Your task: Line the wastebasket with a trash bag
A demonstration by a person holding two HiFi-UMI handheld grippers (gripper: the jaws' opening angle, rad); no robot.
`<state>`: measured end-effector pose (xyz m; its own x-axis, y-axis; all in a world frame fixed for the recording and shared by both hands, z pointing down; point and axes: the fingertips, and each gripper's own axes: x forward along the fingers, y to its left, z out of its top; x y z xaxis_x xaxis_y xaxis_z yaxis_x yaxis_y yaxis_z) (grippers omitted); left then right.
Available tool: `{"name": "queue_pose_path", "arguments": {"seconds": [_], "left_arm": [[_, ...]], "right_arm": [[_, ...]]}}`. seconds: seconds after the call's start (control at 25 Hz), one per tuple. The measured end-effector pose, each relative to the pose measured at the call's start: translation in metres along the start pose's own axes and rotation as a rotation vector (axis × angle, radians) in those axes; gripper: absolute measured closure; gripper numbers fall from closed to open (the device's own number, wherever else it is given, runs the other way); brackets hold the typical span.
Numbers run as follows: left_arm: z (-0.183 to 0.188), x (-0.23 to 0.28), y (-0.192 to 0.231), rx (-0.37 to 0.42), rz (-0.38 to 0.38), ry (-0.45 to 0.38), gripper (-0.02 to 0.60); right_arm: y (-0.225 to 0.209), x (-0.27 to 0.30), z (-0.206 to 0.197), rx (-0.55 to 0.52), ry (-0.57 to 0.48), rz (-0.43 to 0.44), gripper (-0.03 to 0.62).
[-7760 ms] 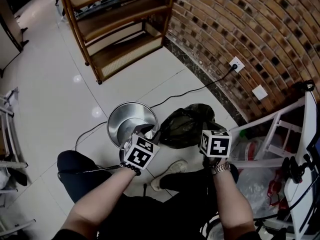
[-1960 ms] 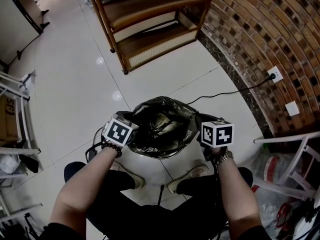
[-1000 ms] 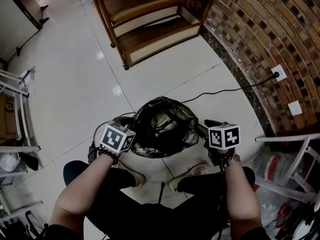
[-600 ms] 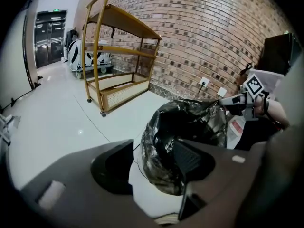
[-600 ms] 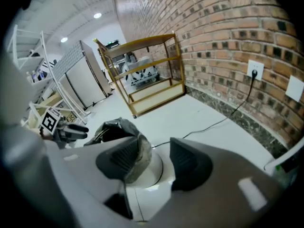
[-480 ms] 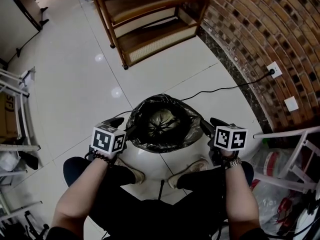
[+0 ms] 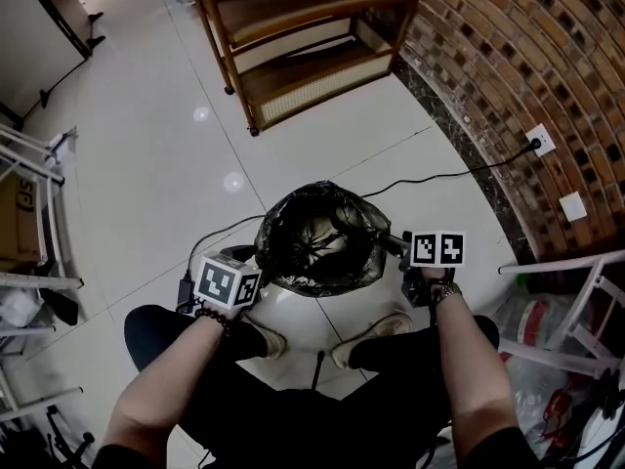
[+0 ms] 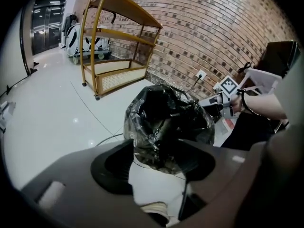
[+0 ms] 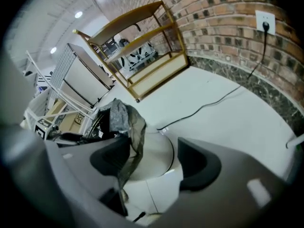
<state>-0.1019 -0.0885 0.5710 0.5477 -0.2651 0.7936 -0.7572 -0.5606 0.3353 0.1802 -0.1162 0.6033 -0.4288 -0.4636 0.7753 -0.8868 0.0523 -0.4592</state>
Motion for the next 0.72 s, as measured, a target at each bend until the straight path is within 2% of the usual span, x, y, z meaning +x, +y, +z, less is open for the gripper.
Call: {"name": "queue_pose_path", "arguments": {"seconds": [0.2, 0.36, 0.48, 0.6, 0.72], "left_arm": [[0.015, -0.006, 0.013, 0.031, 0.050, -0.035, 0.336], [0.035, -0.009, 0.019, 0.099, 0.091, -0.057, 0.336], [0.052, -0.007, 0.019, 0.169, 0.110, -0.066, 0.333], [0.061, -0.004, 0.023, 0.237, 0.141, -0.039, 0.333], [0.071, 0.004, 0.013, 0.292, 0.113, -0.031, 0.330]], "right_arm": [[-0.001, -0.007, 0.017, 0.077, -0.079, 0.081, 0.276], [0.004, -0.010, 0.017, 0.094, -0.060, 0.180, 0.276], [0.010, -0.013, 0.005, -0.040, 0.021, 0.222, 0.238], [0.016, -0.019, -0.008, -0.220, 0.134, 0.244, 0.133], [0.013, -0.022, -0.005, -0.298, 0.170, 0.223, 0.088]]}}
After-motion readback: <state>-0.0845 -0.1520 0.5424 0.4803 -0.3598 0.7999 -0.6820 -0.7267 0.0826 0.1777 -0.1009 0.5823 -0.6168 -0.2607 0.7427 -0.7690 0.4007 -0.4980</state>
